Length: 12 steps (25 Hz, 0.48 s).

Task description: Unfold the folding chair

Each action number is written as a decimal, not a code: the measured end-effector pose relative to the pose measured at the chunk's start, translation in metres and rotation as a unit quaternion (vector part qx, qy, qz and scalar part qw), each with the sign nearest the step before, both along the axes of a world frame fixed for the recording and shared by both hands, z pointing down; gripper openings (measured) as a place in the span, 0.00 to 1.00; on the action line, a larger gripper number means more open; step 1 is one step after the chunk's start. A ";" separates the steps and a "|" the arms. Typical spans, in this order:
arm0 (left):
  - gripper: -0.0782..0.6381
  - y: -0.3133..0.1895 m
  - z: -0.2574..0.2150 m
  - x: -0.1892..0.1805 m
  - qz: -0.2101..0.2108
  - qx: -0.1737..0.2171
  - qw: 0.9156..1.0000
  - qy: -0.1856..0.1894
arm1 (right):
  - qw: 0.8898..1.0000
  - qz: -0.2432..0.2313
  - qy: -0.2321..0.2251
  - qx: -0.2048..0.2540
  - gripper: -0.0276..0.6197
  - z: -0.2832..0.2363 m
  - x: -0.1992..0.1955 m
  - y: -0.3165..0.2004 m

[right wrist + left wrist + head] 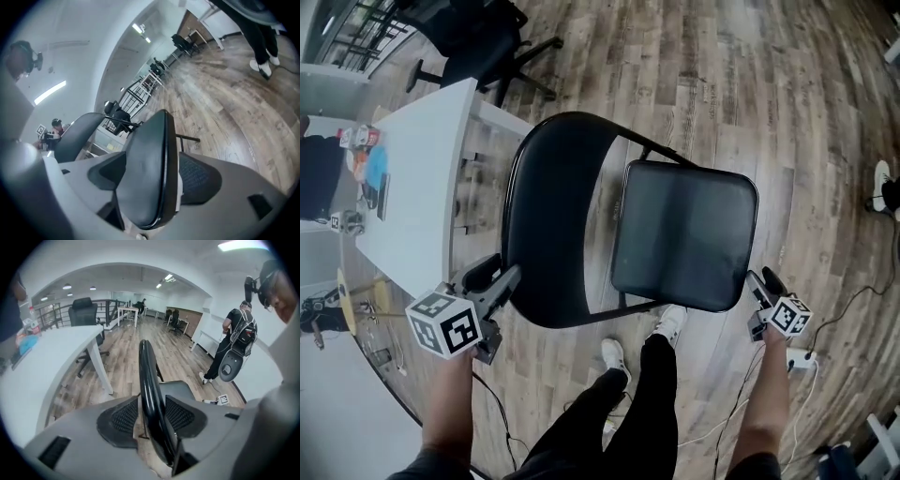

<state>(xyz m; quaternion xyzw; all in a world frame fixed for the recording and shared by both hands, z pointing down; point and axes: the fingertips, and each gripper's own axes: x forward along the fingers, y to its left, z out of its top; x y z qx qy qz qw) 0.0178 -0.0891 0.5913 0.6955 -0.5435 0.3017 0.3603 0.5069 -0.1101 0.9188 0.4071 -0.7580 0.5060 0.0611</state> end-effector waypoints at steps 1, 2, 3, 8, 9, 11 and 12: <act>0.37 0.006 -0.017 -0.006 -0.007 0.020 1.000 -0.008 | 1.000 0.000 0.009 0.026 0.59 -0.026 -0.003 0.005; 0.37 0.013 -0.035 -0.011 -0.015 0.045 0.999 -0.009 | 0.998 0.001 0.019 0.053 0.59 -0.054 -0.010 0.010; 0.35 0.020 -0.055 -0.013 -0.022 0.070 0.997 0.000 | 0.996 0.004 0.031 0.081 0.59 -0.082 -0.020 0.016; 0.18 0.057 -0.137 0.002 -0.052 0.166 0.982 0.068 | 0.968 -0.008 0.105 0.228 0.30 -0.242 -0.117 0.065; 0.12 0.068 -0.151 0.005 -0.054 0.184 0.979 0.072 | 0.960 -0.008 0.120 0.254 0.11 -0.277 -0.137 0.078; 0.12 0.093 -0.174 0.010 -0.039 0.226 0.970 0.079 | 0.943 0.003 0.154 0.295 0.07 -0.344 -0.171 0.107; 0.12 0.106 -0.184 0.014 -0.027 0.249 0.964 0.085 | 0.932 0.016 0.178 0.314 0.07 -0.377 -0.183 0.122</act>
